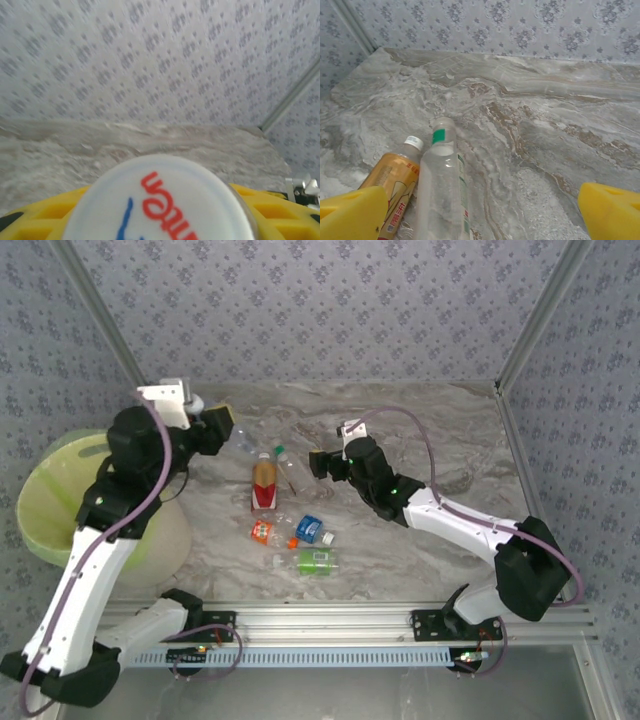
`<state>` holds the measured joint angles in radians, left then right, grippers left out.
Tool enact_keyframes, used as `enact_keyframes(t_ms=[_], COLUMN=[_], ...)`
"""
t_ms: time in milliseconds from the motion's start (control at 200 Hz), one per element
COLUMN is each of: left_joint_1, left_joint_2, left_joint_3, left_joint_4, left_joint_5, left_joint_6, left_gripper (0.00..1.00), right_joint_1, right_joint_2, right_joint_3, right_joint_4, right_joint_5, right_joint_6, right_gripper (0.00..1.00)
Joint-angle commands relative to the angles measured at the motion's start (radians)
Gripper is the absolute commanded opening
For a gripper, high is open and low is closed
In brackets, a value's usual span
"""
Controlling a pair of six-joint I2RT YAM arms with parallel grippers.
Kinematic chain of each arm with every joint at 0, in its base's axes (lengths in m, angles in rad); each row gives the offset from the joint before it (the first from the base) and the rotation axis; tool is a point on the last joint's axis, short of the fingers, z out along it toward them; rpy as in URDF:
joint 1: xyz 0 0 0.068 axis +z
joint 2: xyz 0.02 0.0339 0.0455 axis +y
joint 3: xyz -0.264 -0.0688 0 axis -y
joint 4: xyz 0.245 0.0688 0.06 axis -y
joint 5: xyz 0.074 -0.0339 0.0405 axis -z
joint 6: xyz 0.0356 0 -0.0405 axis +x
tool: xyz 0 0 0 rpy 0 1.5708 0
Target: Put the plastic bottles in the bin
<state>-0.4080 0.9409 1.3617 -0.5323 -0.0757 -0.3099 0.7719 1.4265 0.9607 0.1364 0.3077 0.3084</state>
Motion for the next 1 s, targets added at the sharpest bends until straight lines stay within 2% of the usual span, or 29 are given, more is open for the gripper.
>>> enact_keyframes(t_ms=[0, 220, 345, 425, 475, 650, 770, 895, 949, 994], left_joint_1=[0.0, 0.002, 0.001, 0.003, 0.003, 0.006, 0.02, 0.082, 0.146, 0.237], left_joint_2=[-0.034, -0.101, -0.146, -0.158, -0.163, -0.17, -0.169, -0.167, -0.157, -0.141], left_joint_3=[0.066, 0.17, 0.155, 0.165, 0.175, 0.173, 0.164, 0.117, 0.09, 0.066], left_joint_4=[-0.095, -0.215, -0.204, -0.247, -0.278, -0.389, -0.468, -0.501, -0.511, -0.516], left_joint_5=[-0.189, -0.609, -0.776, -0.895, -0.926, -0.932, -0.859, -0.716, -0.613, -0.508], left_joint_6=[0.106, 0.215, 0.259, 0.235, 0.216, 0.153, 0.074, 0.009, -0.018, -0.034], left_gripper=[0.49, 0.49, 0.49, 0.49, 0.49, 0.5, 0.49, 0.48, 0.49, 0.51], right_joint_1=[-0.005, -0.017, -0.027, -0.031, -0.033, -0.038, -0.04, -0.039, -0.039, -0.039], right_joint_2=[0.009, 0.013, 0.023, 0.028, 0.033, 0.044, 0.05, 0.054, 0.055, 0.054], right_joint_3=[0.011, 0.008, 0.008, 0.013, 0.018, 0.026, 0.03, 0.034, 0.036, 0.037], right_joint_4=[-0.047, -0.067, -0.063, -0.069, -0.071, -0.077, -0.075, -0.073, -0.073, -0.074], right_joint_5=[0.063, 0.08, 0.078, 0.069, 0.065, 0.055, 0.044, 0.032, 0.027, 0.025], right_joint_6=[0.029, 0.052, 0.064, 0.064, 0.063, 0.063, 0.064, 0.062, 0.063, 0.063], right_gripper=[1.0, 1.0, 1.0, 1.0, 1.0, 1.0, 1.0, 1.0, 1.0, 1.0])
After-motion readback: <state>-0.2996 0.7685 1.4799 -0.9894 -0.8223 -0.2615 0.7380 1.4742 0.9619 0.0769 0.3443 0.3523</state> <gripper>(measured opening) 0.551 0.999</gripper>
